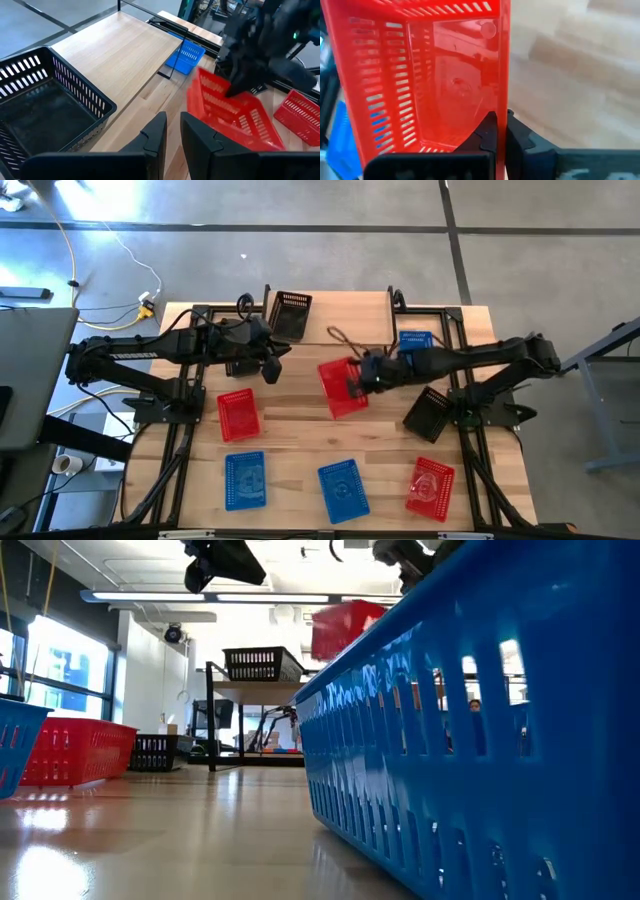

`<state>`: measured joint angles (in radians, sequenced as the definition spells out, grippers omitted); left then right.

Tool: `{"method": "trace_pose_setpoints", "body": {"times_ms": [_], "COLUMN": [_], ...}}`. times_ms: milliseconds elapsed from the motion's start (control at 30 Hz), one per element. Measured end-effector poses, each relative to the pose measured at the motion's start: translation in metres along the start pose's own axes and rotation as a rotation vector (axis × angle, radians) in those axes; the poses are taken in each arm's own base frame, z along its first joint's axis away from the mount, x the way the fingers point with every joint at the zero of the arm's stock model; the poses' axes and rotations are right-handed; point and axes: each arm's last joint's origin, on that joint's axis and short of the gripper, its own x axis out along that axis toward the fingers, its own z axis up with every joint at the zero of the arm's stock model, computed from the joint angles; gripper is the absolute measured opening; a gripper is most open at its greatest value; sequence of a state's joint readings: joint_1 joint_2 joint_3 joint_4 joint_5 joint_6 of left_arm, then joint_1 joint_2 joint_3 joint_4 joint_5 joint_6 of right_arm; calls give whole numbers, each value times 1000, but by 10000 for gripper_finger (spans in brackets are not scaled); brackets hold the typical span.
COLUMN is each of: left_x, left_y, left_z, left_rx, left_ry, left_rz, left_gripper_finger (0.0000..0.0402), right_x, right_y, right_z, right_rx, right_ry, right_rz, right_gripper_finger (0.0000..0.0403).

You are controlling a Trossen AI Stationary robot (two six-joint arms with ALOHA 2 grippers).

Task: Stack baskets on shelf by color
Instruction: Put the top right red bin on the shelf

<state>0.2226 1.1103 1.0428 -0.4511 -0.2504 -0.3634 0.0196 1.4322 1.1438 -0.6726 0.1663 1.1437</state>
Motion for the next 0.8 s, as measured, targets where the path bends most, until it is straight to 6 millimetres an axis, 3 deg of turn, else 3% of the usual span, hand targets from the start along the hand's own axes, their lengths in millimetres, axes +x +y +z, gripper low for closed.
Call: {"method": "trace_pose_setpoints", "body": {"times_ms": [167,367,800], "left_x": [0,0,0], "left_y": [0,0,1], "left_z": [0,0,0], "left_rx": [0,0,0], "left_ry": [0,0,-9], "left_rz": [0,0,25], "left_gripper_finger": [46,46,46], "right_x": [-15,-27,-34], "right_y": [6,-2,-21], "right_z": [34,73,122], "right_rx": [-11,42,114], "right_ry": [-109,-204,-384], "right_rz": [16,4,39], "right_gripper_finger": [0,0,0]}}
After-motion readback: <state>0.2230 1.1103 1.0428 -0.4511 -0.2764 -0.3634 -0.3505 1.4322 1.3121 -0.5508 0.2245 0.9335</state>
